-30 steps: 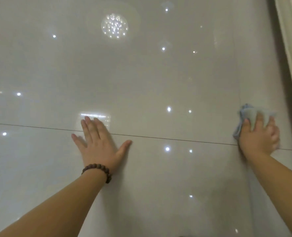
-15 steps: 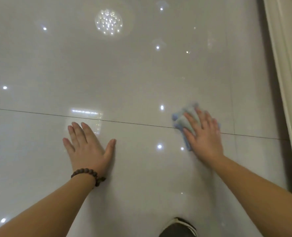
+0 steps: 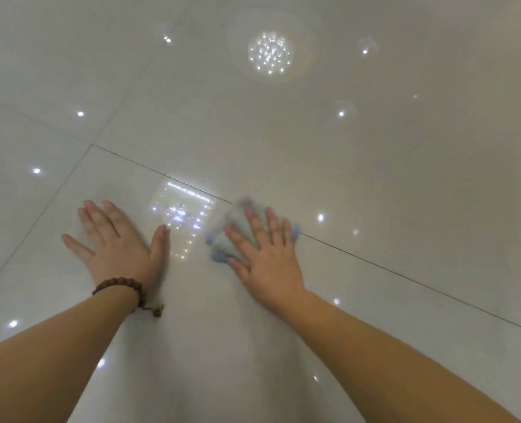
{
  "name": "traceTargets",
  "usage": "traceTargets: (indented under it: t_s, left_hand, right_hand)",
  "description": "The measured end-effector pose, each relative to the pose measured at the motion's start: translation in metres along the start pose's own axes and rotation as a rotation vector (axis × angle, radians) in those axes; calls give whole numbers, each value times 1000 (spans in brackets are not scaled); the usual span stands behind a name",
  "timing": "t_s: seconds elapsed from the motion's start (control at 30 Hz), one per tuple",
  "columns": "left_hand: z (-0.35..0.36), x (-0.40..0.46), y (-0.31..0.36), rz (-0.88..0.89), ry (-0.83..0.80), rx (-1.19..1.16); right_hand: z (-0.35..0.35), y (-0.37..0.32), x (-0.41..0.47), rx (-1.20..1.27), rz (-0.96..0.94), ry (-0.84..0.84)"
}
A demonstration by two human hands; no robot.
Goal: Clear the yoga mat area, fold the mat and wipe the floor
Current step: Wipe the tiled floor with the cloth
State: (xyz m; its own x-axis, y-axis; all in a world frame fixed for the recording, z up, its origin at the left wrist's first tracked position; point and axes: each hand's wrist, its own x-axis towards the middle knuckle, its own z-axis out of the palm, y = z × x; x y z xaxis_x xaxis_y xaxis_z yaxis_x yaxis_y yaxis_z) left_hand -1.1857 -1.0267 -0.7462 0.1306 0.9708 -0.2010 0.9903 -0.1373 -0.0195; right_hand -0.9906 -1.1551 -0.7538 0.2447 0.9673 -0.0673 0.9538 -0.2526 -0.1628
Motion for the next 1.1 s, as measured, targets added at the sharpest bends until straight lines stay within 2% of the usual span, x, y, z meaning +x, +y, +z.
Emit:
traceTargets:
  t_s: [0.07, 0.13, 0.2, 0.3, 0.37, 0.4, 0.43, 0.47, 0.5, 0.57, 0.63, 0.67, 0.7, 0.73, 0.83, 0.93, 0.97, 1.0, 1.03, 1.1]
  left_hand:
    - [1, 13, -18, -21, -51, 18]
    - [6, 18, -24, 2, -68, 9]
    - [7, 19, -25, 18, -65, -16]
    - [8, 20, -26, 25, -50, -37]
    - [7, 21, -27, 14, -61, -46]
    - [7, 22, -26, 15, -61, -54]
    - [7, 22, -26, 16, -62, -59]
    - [7, 21, -27, 13, -63, -63]
    - [7, 21, -27, 10, -60, -64]
    - [6, 22, -27, 5, -69, -65]
    - [6, 19, -24, 23, -88, -68]
    - [7, 22, -28, 10, -94, -71]
    - [7, 23, -29, 4, -96, -75]
    - [6, 21, -27, 18, -99, -76]
    - [7, 20, -28, 29, -93, -86]
    - [7, 23, -28, 40, -83, -93]
    - [6, 23, -28, 40, -85, -94]
    - [6, 23, -28, 38, -88, -97]
    - [6, 24, -28, 36, -92, -103]
    - [5, 24, -27, 30, -103, -104]
  right_hand:
    - [-1, -10, 21, 10, -360, -87]
    - [-6, 20, 41, -8, -416, -94]
    - [-12, 68, 62, -35, -232, -44]
    - [-30, 113, 101, 3, 269, -41]
    - [-34, 95, 131, 78, 634, -5]
    - [-31, 72, 144, 105, 761, 32]
    - [-24, 42, 153, 111, 780, 73]
    - [-13, 9, 158, 101, 674, 122]
    - [-1, -27, 160, 95, 474, 143]
    - [11, -81, 160, 54, -30, 93]
    - [6, -77, 176, 2, -461, 11]
    - [0, -62, 199, -22, -599, -26]
    - [-6, -39, 221, -46, -636, -35]
    - [-12, -7, 237, -65, -554, -24]
    - [-30, 62, 279, -54, 34, 1]
    - [-37, 26, 305, 101, 665, 85]
    - [-32, -9, 308, 136, 765, 106]
    - [-23, -48, 305, 145, 743, 115]
    - [-9, -88, 296, 140, 594, 121]
    - [17, -166, 258, 131, 30, 96]
